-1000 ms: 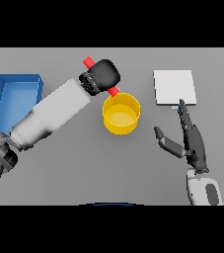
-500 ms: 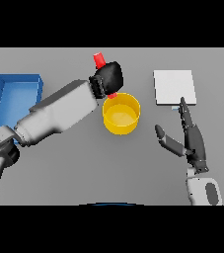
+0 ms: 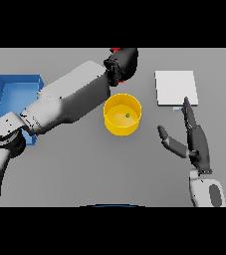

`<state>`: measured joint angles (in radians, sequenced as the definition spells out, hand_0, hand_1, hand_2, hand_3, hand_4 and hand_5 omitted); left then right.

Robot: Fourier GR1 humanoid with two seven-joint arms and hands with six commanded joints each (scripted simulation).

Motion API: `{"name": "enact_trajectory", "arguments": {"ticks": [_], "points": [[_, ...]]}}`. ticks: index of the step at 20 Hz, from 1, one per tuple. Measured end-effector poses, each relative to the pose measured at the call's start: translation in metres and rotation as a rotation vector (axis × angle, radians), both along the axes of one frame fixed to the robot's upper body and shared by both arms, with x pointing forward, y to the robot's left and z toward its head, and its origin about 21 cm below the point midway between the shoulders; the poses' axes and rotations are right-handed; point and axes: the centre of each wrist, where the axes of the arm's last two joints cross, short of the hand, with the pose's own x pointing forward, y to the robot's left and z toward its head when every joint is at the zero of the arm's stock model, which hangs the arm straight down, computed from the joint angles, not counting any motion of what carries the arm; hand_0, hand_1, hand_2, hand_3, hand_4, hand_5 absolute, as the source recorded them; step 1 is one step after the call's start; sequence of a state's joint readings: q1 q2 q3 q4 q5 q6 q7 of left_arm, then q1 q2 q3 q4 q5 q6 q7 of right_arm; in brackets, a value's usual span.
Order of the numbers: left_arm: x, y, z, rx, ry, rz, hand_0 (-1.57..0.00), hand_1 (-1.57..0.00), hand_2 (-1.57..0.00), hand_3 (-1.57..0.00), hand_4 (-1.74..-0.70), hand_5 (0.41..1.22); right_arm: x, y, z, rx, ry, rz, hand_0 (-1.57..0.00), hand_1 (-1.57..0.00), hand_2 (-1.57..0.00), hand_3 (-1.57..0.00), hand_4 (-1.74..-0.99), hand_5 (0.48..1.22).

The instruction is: Pick up the red beaker and tilt it to pour out 1 green nut into yellow bowl. Pick up the yellow bowl and place it on the metallic measuring scale.

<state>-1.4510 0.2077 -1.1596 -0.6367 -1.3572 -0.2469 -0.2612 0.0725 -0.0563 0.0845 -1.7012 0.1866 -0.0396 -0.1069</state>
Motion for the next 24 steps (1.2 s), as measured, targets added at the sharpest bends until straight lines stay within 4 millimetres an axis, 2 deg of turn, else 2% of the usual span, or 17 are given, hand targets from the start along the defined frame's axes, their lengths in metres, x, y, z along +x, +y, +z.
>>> {"name": "enact_trajectory", "arguments": {"ticks": [3,5,7,8,9,11,12,15,18,20,22,24], "points": [[0.012,0.001,0.052,-0.039,-0.082,0.029,-1.57,-1.57,-1.57,-1.57,-1.72,1.221,0.004,0.003,0.001,-0.017,0.007,0.004,0.0,0.0,0.0,0.0,-1.13,0.554],[0.025,0.018,0.085,-0.129,-0.131,0.07,-1.57,-1.57,-1.57,-1.57,-1.72,1.221,0.0,0.008,0.0,-0.006,-0.004,0.021,0.0,0.0,0.0,0.0,-1.128,0.554],[0.034,0.035,0.127,-0.266,-0.162,0.168,-1.57,-1.57,-1.57,-1.57,-1.73,1.221,0.0,0.005,0.0,0.001,-0.002,0.03,0.0,0.0,0.0,0.0,-1.105,0.559],[0.037,0.042,0.141,-0.351,-0.174,0.242,-1.57,-1.57,-1.57,-1.57,-1.73,1.221,0.0,0.009,-0.005,0.02,0.013,0.051,0.0,0.0,0.0,0.0,-1.104,0.563],[0.042,0.057,0.155,-0.454,-0.154,0.318,-1.57,-1.57,-1.57,-1.52,-1.73,1.221,0.001,0.006,-0.004,0.007,0.002,0.042,0.0,0.0,0.0,0.0,-1.102,0.572],[0.052,0.103,0.18,-0.744,-0.078,0.486,-1.57,-1.57,-1.57,-1.51,-1.73,1.221,0.002,0.006,-0.003,-0.005,-0.011,0.057,0.0,0.0,0.0,0.0,-1.105,0.578],[0.057,0.128,0.184,-0.888,-0.039,0.567,-1.57,-1.57,-1.57,-1.51,-1.74,1.221,0.006,0.008,-0.002,0.011,-0.007,0.058,0.0,0.0,0.0,0.0,-1.114,0.578],[0.064,0.203,0.179,-1.252,0.101,0.728,-1.57,-1.57,-1.57,-1.54,-1.74,1.221,0.008,0.01,-0.005,0.005,-0.007,0.07,0.0,0.0,0.0,0.0,-1.118,0.595],[0.066,0.263,0.143,-1.526,0.14,0.867,-1.57,-1.57,-1.57,-1.55,-1.74,1.221,0.008,0.006,-0.004,-0.03,-0.002,0.059,0.0,0.0,0.0,0.0,-1.132,0.614],[0.066,0.284,0.106,-1.632,0.084,1.005,-1.57,-1.57,-1.57,-1.56,-1.74,1.221,0.012,0.006,-0.003,-0.031,-0.002,0.072,0.0,0.0,0.0,0.0,-1.138,0.626],[0.064,0.3,0.075,-1.754,0.048,1.057,-1.57,-1.57,-1.57,-1.56,-1.74,1.221,0.011,0.007,-0.005,-0.041,0.0,0.083,0.0,0.0,0.0,0.0,-1.134,0.632],[0.06,0.316,0.062,-1.874,0.01,1.146,-1.57,-1.57,-1.57,-1.57,-1.74,1.221,0.01,0.009,-0.003,-0.039,-0.004,0.089,0.0,0.0,0.0,0.0,-1.138,0.648]]}}
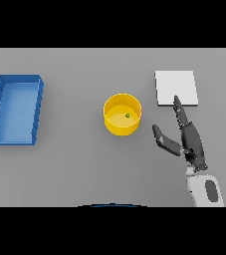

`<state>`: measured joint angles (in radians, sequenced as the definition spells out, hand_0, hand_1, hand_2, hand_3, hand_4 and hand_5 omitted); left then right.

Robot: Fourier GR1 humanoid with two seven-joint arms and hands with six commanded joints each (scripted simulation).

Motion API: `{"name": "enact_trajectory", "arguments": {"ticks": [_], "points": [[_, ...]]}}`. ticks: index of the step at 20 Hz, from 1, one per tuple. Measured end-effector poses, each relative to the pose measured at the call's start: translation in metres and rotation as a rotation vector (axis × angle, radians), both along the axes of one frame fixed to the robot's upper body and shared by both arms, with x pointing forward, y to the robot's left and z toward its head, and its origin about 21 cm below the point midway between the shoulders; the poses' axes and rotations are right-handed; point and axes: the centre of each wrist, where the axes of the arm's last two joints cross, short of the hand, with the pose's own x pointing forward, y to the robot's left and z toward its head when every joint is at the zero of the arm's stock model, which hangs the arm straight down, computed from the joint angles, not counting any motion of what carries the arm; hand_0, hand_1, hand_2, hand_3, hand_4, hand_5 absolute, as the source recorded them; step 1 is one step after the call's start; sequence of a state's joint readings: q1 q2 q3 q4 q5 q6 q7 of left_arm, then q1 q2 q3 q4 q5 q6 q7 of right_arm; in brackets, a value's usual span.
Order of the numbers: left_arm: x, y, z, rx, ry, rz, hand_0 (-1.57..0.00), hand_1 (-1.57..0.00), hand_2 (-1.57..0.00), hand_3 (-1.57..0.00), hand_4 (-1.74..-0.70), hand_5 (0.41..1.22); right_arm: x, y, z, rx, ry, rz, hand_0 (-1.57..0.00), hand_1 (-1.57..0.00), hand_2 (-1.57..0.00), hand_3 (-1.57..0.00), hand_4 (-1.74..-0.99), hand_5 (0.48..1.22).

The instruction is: Pick up the red beaker and tilt it to pour out 1 green nut into yellow bowl. Pick up the yellow bowl and place it on the metallic measuring scale.

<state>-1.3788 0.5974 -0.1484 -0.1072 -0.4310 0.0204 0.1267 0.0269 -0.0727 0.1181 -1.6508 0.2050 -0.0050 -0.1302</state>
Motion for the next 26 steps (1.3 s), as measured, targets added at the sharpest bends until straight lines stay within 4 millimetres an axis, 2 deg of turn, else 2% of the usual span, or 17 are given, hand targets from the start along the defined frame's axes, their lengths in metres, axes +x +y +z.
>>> {"name": "enact_trajectory", "arguments": {"ticks": [3,4,8,11,14,15,16,17,18,20,21,23,26], "points": [[-0.009,0.023,-0.037,-0.137,0.031,0.114,-1.57,-1.57,-1.57,-1.57,-1.74,1.221,-0.001,-0.006,0.001,0.003,0.003,0.0,0.0,0.0,0.0,0.0,-1.127,0.664],[-0.013,0.027,-0.054,-0.172,0.038,0.127,-1.57,-1.57,-1.57,-1.57,-1.74,1.221,0.003,-0.006,0.002,0.012,0.016,-0.005,0.0,0.0,0.0,0.0,-1.131,0.669],[-0.031,0.034,-0.113,-0.264,0.037,0.152,-1.57,-1.57,-1.57,-1.57,-1.74,1.221,-0.004,-0.002,-0.003,0.003,-0.015,0.011,0.0,0.0,0.0,0.0,-1.166,0.676],[-0.047,0.033,-0.14,-0.309,0.045,0.171,-1.57,-1.57,-1.57,-1.57,-1.74,1.098,-0.001,-0.008,-0.002,-0.006,-0.013,0.004,0.0,0.0,0.0,0.0,-1.171,0.677],[-0.067,0.029,-0.151,-0.335,0.054,0.195,-1.57,-1.57,-1.57,-1.57,-1.74,0.925,-0.003,-0.007,-0.003,-0.003,-0.01,0.012,0.0,0.0,0.0,0.0,-1.157,0.671],[-0.072,0.024,-0.149,-0.34,0.063,0.206,-1.57,-1.57,-1.57,-1.57,-1.66,0.868,-0.005,-0.007,-0.005,-0.001,0.0,0.017,0.0,0.0,0.0,0.0,-1.155,0.669],[-0.079,0.022,-0.149,-0.352,0.082,0.217,-1.57,-1.57,-1.53,-1.53,-1.52,0.818,-0.004,-0.005,-0.006,0.005,0.013,0.013,0.0,0.0,0.0,0.0,-1.155,0.67],[-0.084,0.022,-0.143,-0.344,0.088,0.213,-1.47,-1.34,-1.28,-1.32,-1.37,0.774,-0.004,-0.008,-0.004,0.009,0.002,0.011,0.0,0.0,0.0,0.0,-1.153,0.67],[-0.091,0.022,-0.14,-0.342,0.106,0.145,-1.17,-1.07,-1.02,-1.05,-1.23,0.737,-0.003,-0.009,-0.002,0.006,0.003,0.005,0.0,0.0,0.0,0.0,-1.151,0.67],[-0.1,0.021,-0.131,-0.396,0.133,0.065,-0.75,-0.69,-0.65,-0.67,-1.05,0.683,-0.004,-0.01,-0.001,-0.004,-0.005,0.008,0.0,0.0,0.0,0.0,-1.15,0.671],[-0.103,0.022,-0.13,-0.433,0.16,0.044,-0.6,-0.55,-0.52,-0.54,-0.98,0.664,-0.002,-0.009,-0.004,0.001,0.012,0.006,0.0,0.0,0.0,0.0,-1.153,0.67],[-0.109,0.025,-0.127,-0.373,0.228,0.034,-0.38,-0.35,-0.33,-0.34,-0.88,0.644,-0.002,-0.01,-0.005,0.009,-0.002,0.012,0.0,0.0,0.0,0.0,-1.155,0.669],[-0.111,0.022,-0.131,-0.3,0.292,0.048,-0.2,-0.18,-0.17,-0.18,-0.81,0.627,-0.002,-0.007,-0.001,-0.013,-0.01,0.0,0.0,0.0,0.0,0.0,-1.157,0.665]]}}
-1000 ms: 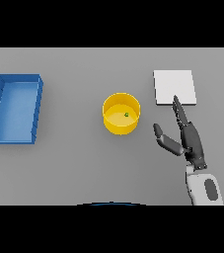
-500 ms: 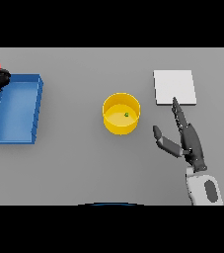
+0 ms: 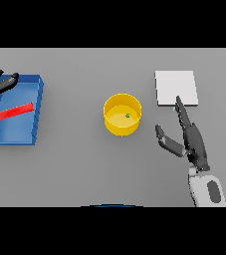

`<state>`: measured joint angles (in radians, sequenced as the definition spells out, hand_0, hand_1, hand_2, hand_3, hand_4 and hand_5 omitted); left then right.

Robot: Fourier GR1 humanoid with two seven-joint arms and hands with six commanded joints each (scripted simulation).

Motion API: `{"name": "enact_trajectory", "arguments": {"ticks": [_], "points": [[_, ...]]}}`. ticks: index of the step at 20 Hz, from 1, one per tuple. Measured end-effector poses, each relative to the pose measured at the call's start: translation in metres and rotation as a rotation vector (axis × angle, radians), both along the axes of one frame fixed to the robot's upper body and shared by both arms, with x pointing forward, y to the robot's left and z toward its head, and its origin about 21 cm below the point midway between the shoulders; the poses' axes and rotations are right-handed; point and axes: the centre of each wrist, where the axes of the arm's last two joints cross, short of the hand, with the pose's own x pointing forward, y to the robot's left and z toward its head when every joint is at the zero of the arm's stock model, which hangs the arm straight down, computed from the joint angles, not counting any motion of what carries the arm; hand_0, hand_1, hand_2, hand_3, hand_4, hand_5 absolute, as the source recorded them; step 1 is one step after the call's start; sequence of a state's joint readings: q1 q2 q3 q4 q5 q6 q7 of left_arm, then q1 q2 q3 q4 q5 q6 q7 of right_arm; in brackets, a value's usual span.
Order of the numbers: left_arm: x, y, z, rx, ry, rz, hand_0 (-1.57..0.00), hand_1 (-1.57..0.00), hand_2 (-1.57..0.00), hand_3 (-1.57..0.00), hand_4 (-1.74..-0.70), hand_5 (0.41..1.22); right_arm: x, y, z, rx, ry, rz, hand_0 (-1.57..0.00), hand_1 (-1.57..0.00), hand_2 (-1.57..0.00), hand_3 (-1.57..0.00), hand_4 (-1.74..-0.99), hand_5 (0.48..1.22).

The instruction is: Pick up the red beaker and tilt it to pour out 1 green nut into yellow bowl. Pick up the yellow bowl and place it on the metallic measuring scale.

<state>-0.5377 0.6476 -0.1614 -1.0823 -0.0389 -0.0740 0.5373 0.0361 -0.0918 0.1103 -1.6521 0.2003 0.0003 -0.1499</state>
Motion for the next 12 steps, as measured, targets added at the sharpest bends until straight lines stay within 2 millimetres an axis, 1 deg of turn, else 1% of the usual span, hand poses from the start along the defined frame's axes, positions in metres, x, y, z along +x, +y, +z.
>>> {"name": "enact_trajectory", "arguments": {"ticks": [2,3,4,5,6,7,8,10,11,12], "points": [[0.003,-0.002,-0.003,0.041,-0.005,0.008,-0.13,-0.11,-0.11,-0.11,-0.79,0.627,0.0,0.0,-0.001,-0.015,0.004,-0.006,0.0,0.0,0.0,0.0,-1.157,0.665],[0.003,-0.004,-0.003,0.04,-0.024,-0.004,-0.1,-0.09,-0.09,-0.09,-0.78,0.631,0.0,-0.002,-0.001,-0.019,0.004,-0.009,0.0,0.0,0.0,0.0,-1.154,0.657],[0.004,-0.006,-0.002,0.044,-0.046,-0.008,-0.08,-0.07,-0.07,-0.07,-0.78,0.631,0.0,0.0,-0.003,-0.024,0.015,-0.008,0.0,0.0,0.0,0.0,-1.144,0.644],[0.004,-0.007,-0.001,0.042,-0.063,-0.011,-0.06,-0.06,-0.06,-0.06,-0.78,0.633,0.001,0.003,0.002,-0.029,0.011,-0.01,0.0,0.0,0.0,0.0,-1.131,0.631],[0.004,-0.008,0.001,0.028,-0.087,-0.013,-0.05,-0.05,-0.04,-0.05,-0.78,0.635,0.002,0.007,0.003,-0.082,0.038,-0.033,0.0,0.0,0.0,0.0,-1.115,0.638],[0.002,-0.006,0.002,0.011,-0.107,-0.023,-0.04,-0.04,-0.03,-0.04,-0.78,0.644,0.001,0.006,0.004,-0.106,0.03,-0.007,0.0,0.0,0.0,0.0,-1.087,0.649],[0.001,-0.008,0.0,-0.017,-0.132,-0.035,-0.03,-0.03,-0.03,-0.03,-0.79,0.652,0.004,0.004,0.008,-0.137,0.009,0.042,0.0,0.0,0.0,0.0,-1.08,0.662],[0.0,-0.012,-0.003,-0.051,-0.15,-0.042,-0.02,-0.02,-0.02,-0.02,-0.8,0.661,0.014,0.004,0.015,-0.244,0.0,0.131,0.0,0.0,0.0,0.0,-1.103,0.662],[0.0,-0.013,-0.002,-0.06,-0.152,-0.036,-0.02,-0.01,-0.01,-0.01,-0.8,0.666,0.021,0.003,0.021,-0.339,-0.002,0.156,0.0,0.0,0.0,0.0,-1.122,0.649],[-0.002,-0.016,-0.005,-0.059,-0.152,-0.043,-0.01,-0.01,-0.01,-0.01,-0.8,0.673,0.028,0.006,0.028,-0.436,-0.008,0.176,0.0,0.0,0.0,0.0,-1.128,0.637]]}}
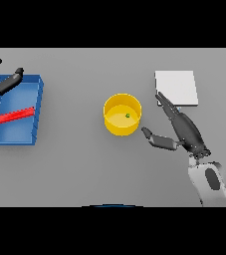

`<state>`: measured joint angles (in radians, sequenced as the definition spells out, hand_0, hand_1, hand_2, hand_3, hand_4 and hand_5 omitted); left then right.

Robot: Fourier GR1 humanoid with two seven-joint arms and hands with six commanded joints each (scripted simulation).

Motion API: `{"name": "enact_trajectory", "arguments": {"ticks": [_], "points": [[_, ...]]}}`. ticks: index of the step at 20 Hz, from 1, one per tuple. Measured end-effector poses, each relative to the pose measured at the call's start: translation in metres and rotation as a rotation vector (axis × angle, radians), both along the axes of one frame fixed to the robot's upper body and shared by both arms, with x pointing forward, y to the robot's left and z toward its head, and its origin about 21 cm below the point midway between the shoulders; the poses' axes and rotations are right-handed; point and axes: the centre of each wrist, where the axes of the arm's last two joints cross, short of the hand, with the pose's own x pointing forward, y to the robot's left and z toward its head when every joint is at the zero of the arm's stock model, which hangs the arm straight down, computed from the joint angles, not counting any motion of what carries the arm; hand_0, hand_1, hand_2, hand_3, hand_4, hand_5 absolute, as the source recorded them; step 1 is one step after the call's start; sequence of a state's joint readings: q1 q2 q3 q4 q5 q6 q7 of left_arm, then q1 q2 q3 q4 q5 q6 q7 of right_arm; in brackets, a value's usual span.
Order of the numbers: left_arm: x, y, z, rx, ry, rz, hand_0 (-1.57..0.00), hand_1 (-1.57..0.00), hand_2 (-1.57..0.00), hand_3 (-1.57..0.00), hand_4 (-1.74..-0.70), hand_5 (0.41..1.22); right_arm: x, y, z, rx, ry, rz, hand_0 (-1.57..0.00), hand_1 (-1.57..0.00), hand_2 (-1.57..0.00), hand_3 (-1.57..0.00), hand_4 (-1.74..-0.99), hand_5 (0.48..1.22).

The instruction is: Pick up the red beaker and tilt it to pour out 1 green nut into yellow bowl. Pick up the yellow bowl and place it on the metallic measuring scale.

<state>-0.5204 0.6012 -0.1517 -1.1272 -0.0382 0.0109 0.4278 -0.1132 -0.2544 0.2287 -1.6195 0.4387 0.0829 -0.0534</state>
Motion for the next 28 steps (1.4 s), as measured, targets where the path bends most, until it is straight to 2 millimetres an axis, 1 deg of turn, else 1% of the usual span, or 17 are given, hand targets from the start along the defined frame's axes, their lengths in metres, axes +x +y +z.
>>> {"name": "enact_trajectory", "arguments": {"ticks": [1,4,5,7,9,10,11,15,16,18,19,20,24,25,26,27,28], "points": [[0.002,-0.001,0.005,0.002,-0.001,0.006,-0.01,-0.01,-0.01,-0.01,-0.8,0.678,0.008,0.0,0.005,-0.072,0.003,0.027,0.0,0.0,0.0,0.0,-1.132,0.631],[-0.001,-0.002,0.004,-0.005,0.001,0.0,0.0,0.0,0.0,0.0,-0.81,0.688,0.022,0.009,0.015,-0.298,-0.059,0.171,0.0,0.0,0.0,0.0,-1.15,0.63],[0.0,-0.005,0.003,-0.015,0.005,-0.002,0.0,0.0,0.0,0.0,-0.81,0.688,0.028,0.016,0.02,-0.359,-0.071,0.207,0.0,0.0,0.0,0.0,-1.152,0.632],[0.002,-0.002,0.004,-0.015,0.02,0.006,0.0,0.0,0.0,0.0,-0.81,0.689,0.037,0.024,0.025,-0.458,-0.099,0.295,0.0,0.0,0.0,0.0,-1.162,0.637],[0.0,-0.004,-0.002,-0.014,0.018,-0.007,0.0,0.0,0.0,0.0,-0.81,0.689,0.047,0.027,0.026,-0.559,-0.115,0.372,0.0,0.0,0.0,0.0,-1.164,0.641],[-0.001,-0.002,0.001,-0.011,0.013,-0.011,0.0,0.0,0.0,0.0,-0.8,0.691,0.051,0.032,0.023,-0.6,-0.114,0.412,0.0,0.0,0.0,0.0,-1.161,0.643],[-0.001,0.001,0.003,-0.006,0.016,-0.003,0.0,0.0,0.0,0.0,-0.81,0.692,0.055,0.033,0.025,-0.632,-0.117,0.432,0.0,0.0,0.0,0.0,-1.156,0.642],[-0.004,0.005,0.004,-0.017,0.012,-0.003,0.0,0.0,0.0,0.0,-0.81,0.696,0.07,0.05,0.021,-0.718,-0.106,0.54,0.0,0.0,0.0,0.0,-1.157,0.644],[-0.005,0.004,0.0,-0.017,0.02,-0.002,0.0,0.0,0.0,0.0,-0.81,0.695,0.071,0.054,0.017,-0.742,-0.086,0.563,0.0,0.0,0.0,0.0,-1.155,0.646],[-0.003,0.006,0.002,-0.017,0.023,0.008,0.0,0.0,0.0,0.0,-0.81,0.696,0.077,0.062,0.017,-0.788,-0.069,0.599,0.0,0.0,0.0,0.0,-1.161,0.658],[-0.003,0.007,0.004,-0.015,0.02,0.003,0.0,0.0,0.0,0.0,-0.81,0.701,0.077,0.066,0.015,-0.807,-0.055,0.625,0.0,0.0,0.0,0.0,-1.159,0.663],[-0.004,0.007,0.003,-0.013,0.017,-0.005,0.0,0.0,0.0,0.0,-0.81,0.7,0.08,0.068,0.017,-0.832,-0.04,0.631,0.0,0.0,0.0,0.0,-1.162,0.667],[-0.004,0.007,0.003,-0.003,0.016,-0.003,0.0,0.0,0.0,0.0,-0.8,0.706,0.087,0.085,0.016,-0.919,-0.001,0.661,0.0,0.0,0.0,0.0,-1.177,0.673],[-0.002,0.009,0.006,-0.001,0.009,0.001,0.0,0.0,0.0,0.0,-0.8,0.703,0.09,0.087,0.017,-0.928,0.006,0.668,0.0,0.0,0.0,0.0,-1.181,0.674],[-0.002,0.007,0.004,-0.002,0.019,-0.008,0.0,0.0,0.0,0.0,-0.8,0.703,0.091,0.09,0.011,-0.939,0.026,0.672,0.0,0.0,0.0,0.0,-1.184,0.676],[-0.001,0.008,0.005,0.002,0.019,-0.008,0.0,0.0,0.0,0.0,-0.8,0.704,0.092,0.085,0.008,-0.946,0.035,0.681,0.0,0.0,0.0,-0.01,-1.186,0.684],[-0.001,0.009,0.003,0.009,0.024,-0.004,0.0,0.0,0.0,0.0,-0.79,0.708,0.094,0.088,0.008,-0.952,0.038,0.679,0.0,0.0,0.0,-0.01,-1.188,0.693]]}}
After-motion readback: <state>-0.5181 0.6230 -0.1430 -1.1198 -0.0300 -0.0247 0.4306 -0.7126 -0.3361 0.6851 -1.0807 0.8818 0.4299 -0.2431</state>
